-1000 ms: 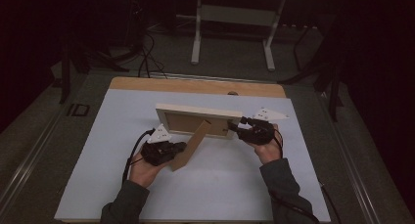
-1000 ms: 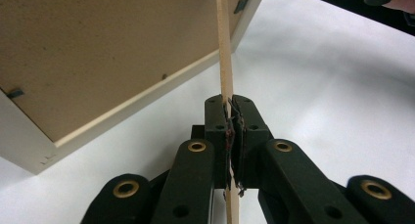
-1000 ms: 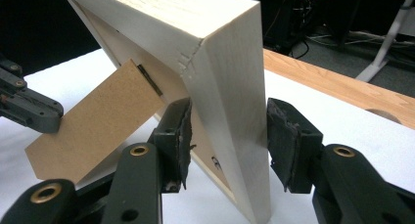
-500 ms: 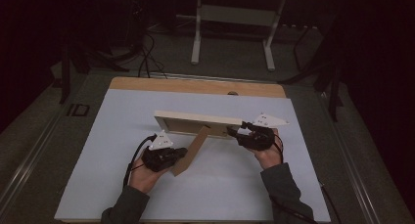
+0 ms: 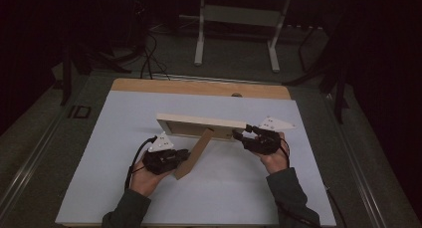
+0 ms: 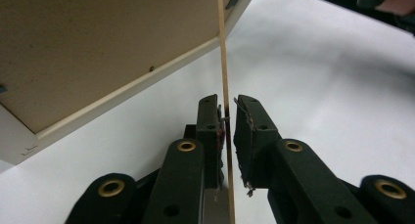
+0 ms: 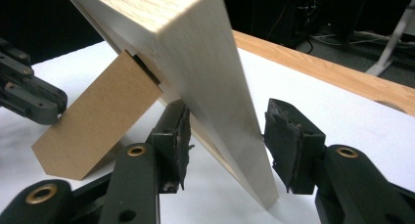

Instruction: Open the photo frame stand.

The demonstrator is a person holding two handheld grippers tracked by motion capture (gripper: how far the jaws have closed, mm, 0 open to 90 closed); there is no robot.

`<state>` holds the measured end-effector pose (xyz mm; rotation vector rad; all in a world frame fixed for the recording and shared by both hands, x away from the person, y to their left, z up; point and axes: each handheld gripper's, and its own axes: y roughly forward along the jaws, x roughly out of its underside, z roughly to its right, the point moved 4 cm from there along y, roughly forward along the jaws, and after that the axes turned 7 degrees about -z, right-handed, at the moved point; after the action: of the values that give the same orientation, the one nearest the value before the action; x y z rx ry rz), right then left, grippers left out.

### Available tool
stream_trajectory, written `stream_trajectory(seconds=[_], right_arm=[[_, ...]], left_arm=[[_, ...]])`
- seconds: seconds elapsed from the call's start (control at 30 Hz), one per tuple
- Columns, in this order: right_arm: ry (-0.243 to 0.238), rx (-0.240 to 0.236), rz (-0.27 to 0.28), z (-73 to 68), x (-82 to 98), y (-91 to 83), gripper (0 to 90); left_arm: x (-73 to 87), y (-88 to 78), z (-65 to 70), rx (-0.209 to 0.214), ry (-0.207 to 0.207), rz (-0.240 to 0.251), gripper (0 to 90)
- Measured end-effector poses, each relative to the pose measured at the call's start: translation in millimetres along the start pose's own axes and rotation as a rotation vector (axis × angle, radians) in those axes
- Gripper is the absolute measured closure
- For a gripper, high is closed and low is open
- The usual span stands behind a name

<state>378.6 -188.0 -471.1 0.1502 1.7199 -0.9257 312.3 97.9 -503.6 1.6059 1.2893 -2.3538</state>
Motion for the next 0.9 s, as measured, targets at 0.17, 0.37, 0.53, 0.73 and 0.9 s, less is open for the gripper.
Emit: stream_trajectory(seconds=[0.17, 0.37, 0.53, 0.73, 0.9], right_arm=[[0.001, -0.001, -0.009, 1.2, 4.7, -2.7, 51.6], [0.009, 0.001, -0.013, 2.6, 9.9, -5.1, 51.3], [0.008, 0.002, -0.023, 4.2, 16.2, -7.6, 51.6], [0.017, 0.002, -0.037, 10.6, 24.3, -11.3, 57.1], [0.01, -0.02, -0.055, 10.4, 28.0, -10.4, 67.3]], left_arm=[[-0.1, -6.4, -4.3, 0.008, -0.022, 0.028, 79.3], [0.5, -11.5, -10.1, -0.015, -0.042, 0.048, 78.5], [0.6, -18.8, -21.7, -0.059, -0.086, 0.074, 78.6], [0.1, -27.7, -35.4, -0.111, -0.13, 0.098, 80.1], [-3.3, -32.6, -42.2, -0.129, -0.142, 0.11, 81.8]])
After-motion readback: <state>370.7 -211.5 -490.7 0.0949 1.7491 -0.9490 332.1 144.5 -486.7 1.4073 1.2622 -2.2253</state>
